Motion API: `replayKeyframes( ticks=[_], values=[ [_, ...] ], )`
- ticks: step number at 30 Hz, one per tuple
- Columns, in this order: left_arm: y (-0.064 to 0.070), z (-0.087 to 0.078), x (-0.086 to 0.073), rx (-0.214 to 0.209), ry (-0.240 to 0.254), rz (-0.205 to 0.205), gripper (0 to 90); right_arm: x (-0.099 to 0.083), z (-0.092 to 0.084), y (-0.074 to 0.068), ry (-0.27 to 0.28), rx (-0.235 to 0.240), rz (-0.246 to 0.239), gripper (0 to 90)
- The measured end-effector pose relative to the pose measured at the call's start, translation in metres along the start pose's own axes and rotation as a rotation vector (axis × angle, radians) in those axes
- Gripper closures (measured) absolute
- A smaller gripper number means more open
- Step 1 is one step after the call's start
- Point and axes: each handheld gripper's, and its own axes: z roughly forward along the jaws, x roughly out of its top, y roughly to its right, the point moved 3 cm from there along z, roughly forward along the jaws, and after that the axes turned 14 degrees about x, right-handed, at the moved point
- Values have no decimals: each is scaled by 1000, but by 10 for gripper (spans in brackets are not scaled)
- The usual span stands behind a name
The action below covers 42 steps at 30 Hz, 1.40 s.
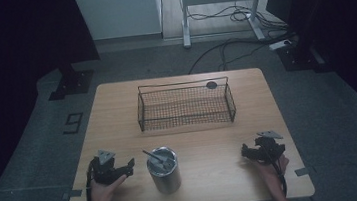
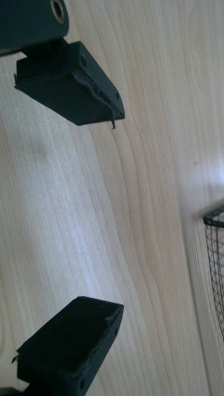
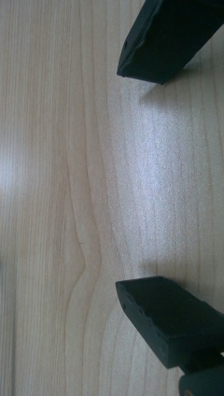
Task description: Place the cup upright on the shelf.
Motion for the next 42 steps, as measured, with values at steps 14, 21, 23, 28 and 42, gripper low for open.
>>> replayKeyframes(
  ticks=[14,21,23,28,42],
  values=[
    [12,-36,3,-103,53,21,74,0,0,0,1,1,-2,9],
    [16,-48,3,-156,66,23,68,0,0,0,4,1,-3,17],
    [18,-50,4,-167,70,26,67,0,0,0,4,1,-3,18],
    [23,-58,6,-180,78,50,66,0,0,0,5,1,-3,20],
    [41,-73,9,-280,97,89,51,0,0,0,7,1,-4,24]
  ],
)
